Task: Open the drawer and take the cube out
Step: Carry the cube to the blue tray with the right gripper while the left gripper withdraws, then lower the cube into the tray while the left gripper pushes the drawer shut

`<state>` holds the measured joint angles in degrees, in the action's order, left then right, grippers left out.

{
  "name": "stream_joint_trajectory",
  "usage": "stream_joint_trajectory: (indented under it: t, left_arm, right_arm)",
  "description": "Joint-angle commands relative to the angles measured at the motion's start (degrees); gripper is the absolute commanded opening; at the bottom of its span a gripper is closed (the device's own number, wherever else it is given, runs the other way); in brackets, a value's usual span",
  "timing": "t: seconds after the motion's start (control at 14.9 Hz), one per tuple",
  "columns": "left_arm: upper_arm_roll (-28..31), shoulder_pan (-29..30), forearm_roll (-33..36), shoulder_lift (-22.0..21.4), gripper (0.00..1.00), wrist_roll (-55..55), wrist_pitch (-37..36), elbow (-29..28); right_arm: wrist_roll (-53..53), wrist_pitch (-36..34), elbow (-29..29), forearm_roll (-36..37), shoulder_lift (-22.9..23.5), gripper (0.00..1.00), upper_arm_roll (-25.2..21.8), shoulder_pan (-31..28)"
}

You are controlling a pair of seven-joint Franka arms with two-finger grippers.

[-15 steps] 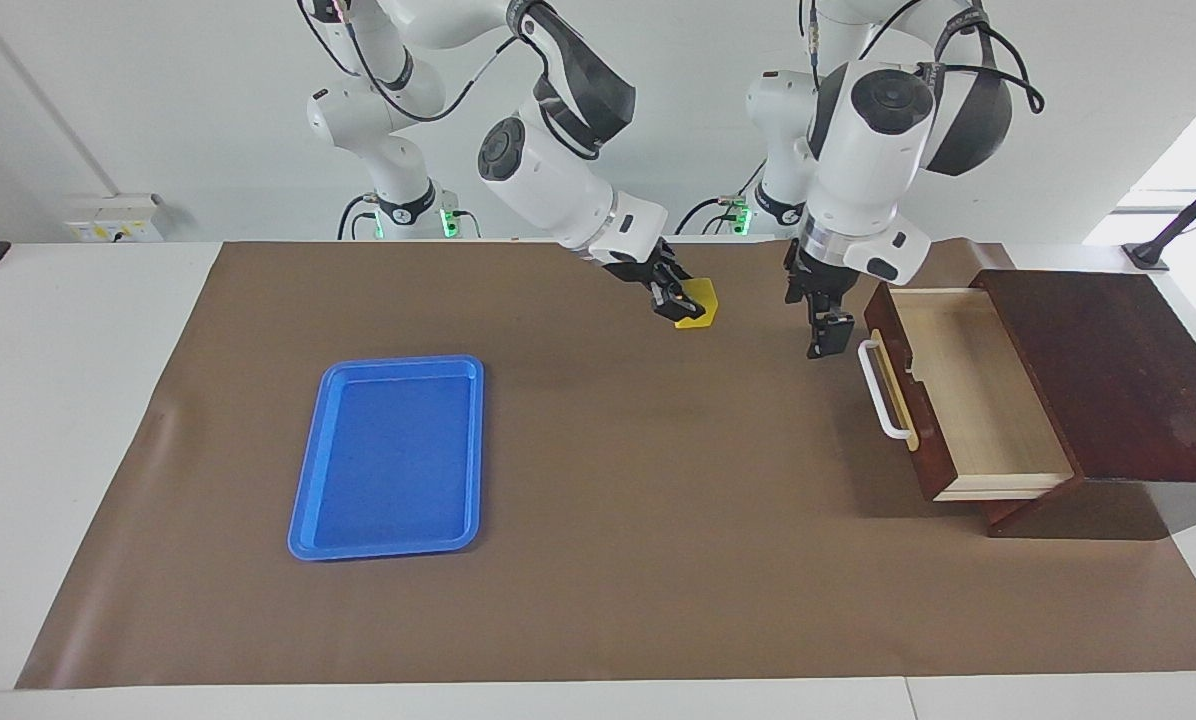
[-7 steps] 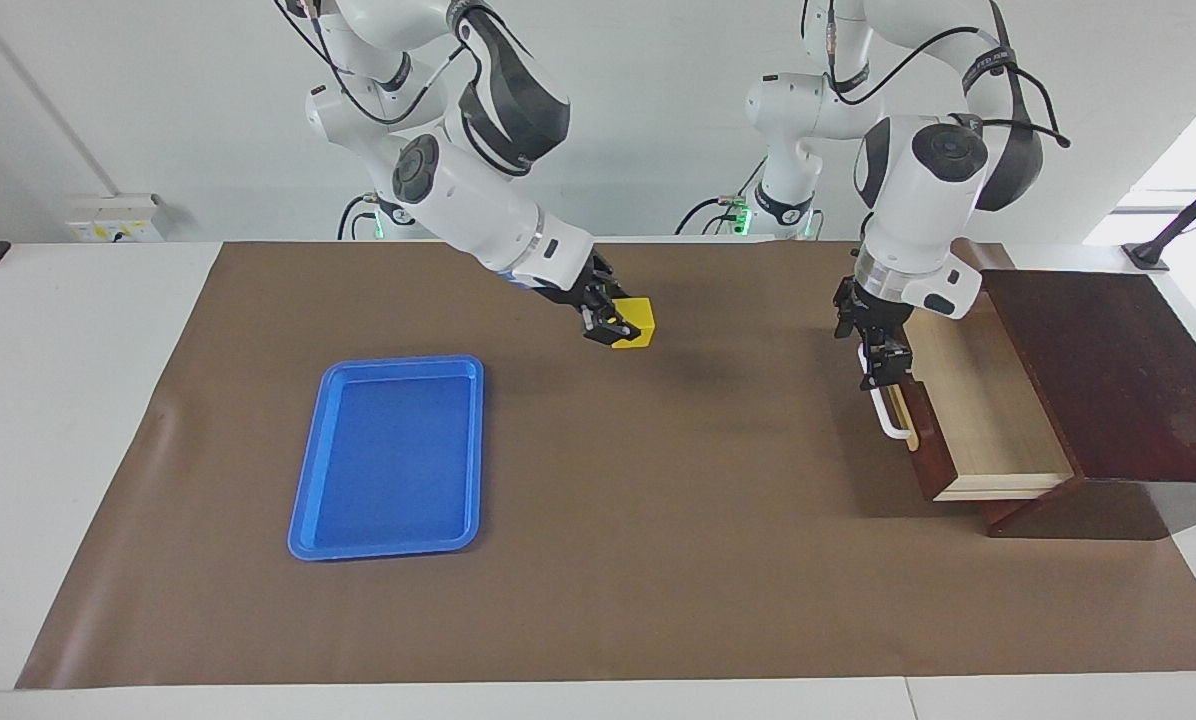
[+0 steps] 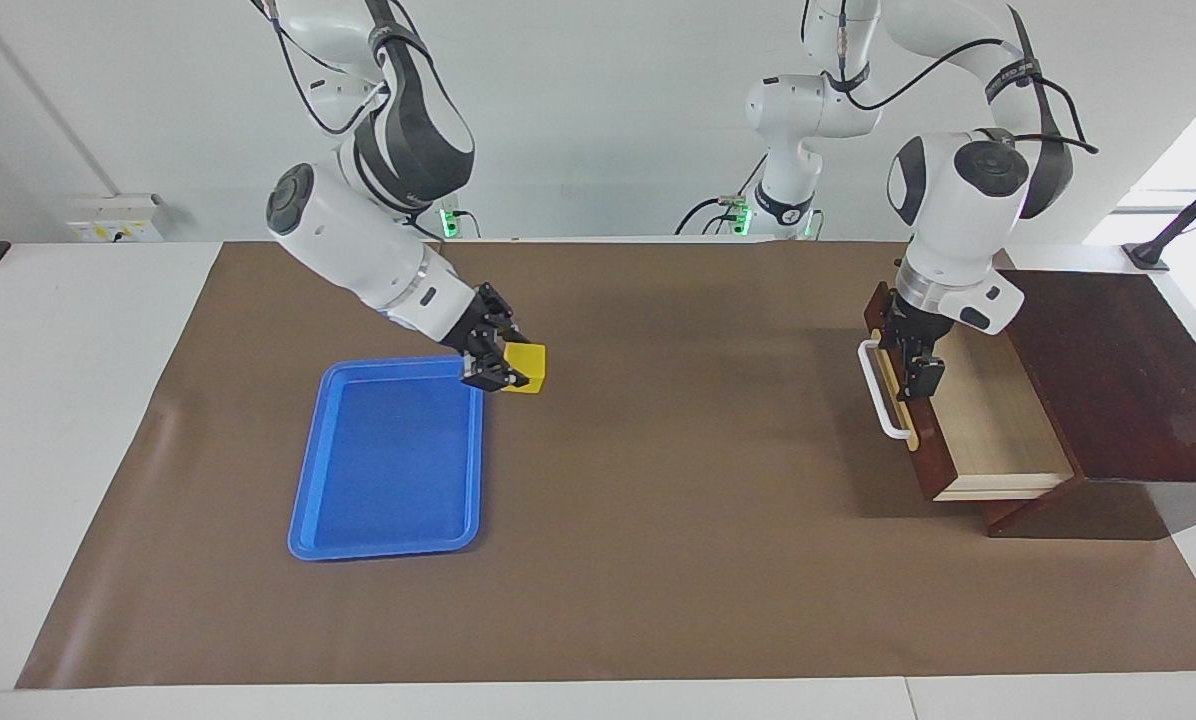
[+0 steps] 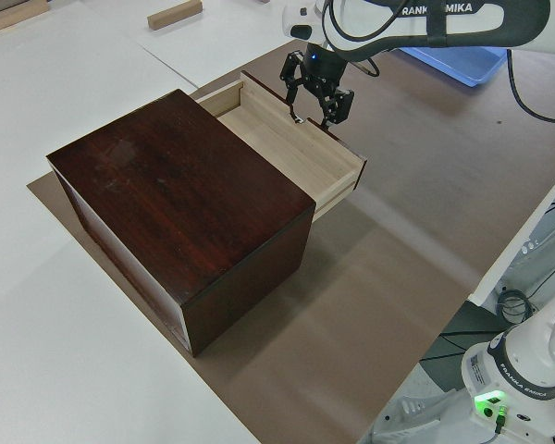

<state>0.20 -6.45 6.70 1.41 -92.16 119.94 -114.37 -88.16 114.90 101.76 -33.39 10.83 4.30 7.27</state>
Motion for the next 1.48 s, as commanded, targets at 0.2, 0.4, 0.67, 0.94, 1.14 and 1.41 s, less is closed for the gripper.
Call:
stream_joint_trajectory:
  t: [0.2, 0.4, 0.67, 0.94, 1.14, 1.41]
  left_arm:
    - [-0.4, 5.7, 2.5, -1.1, 1.0, 6.6, 1.3, -1.2]
    - [-0.4, 9.0, 4.7, -0.9, 1.0, 9.0, 1.5, -1.0]
    - [-0.5, 14.3, 4.7, -0.9, 1.0, 15.4, 2.9, -1.0]
    - [-0.5, 15.4, 4.7, -0.6, 1.0, 20.9, 2.1, 1.0]
    - [-1.0, 14.5, 3.4, -1.8, 1.0, 28.2, -6.4, 5.7]
    - [-1.7, 9.5, -1.1, -5.9, 1.0, 44.0, -20.1, 9.6]
  right_arm:
    - [-8.4, 8.8, 14.4, 2.4, -5.5, 0.0, 0.9, -7.4]
    - [-12.6, 11.2, 18.7, 2.0, -6.6, 0.0, 0.9, -10.2]
    - [-19.8, 15.1, 22.7, -3.1, -5.7, 0.0, 1.0, -12.4]
    - [-29.6, 14.6, 22.4, -12.0, -0.4, 0.0, 1.0, -14.7]
    - [-30.0, 14.3, 23.3, -12.7, -0.7, 0.0, 1.1, -14.2]
    - [-34.9, 14.5, 23.7, -15.7, 0.2, 0.0, 1.1, -13.0]
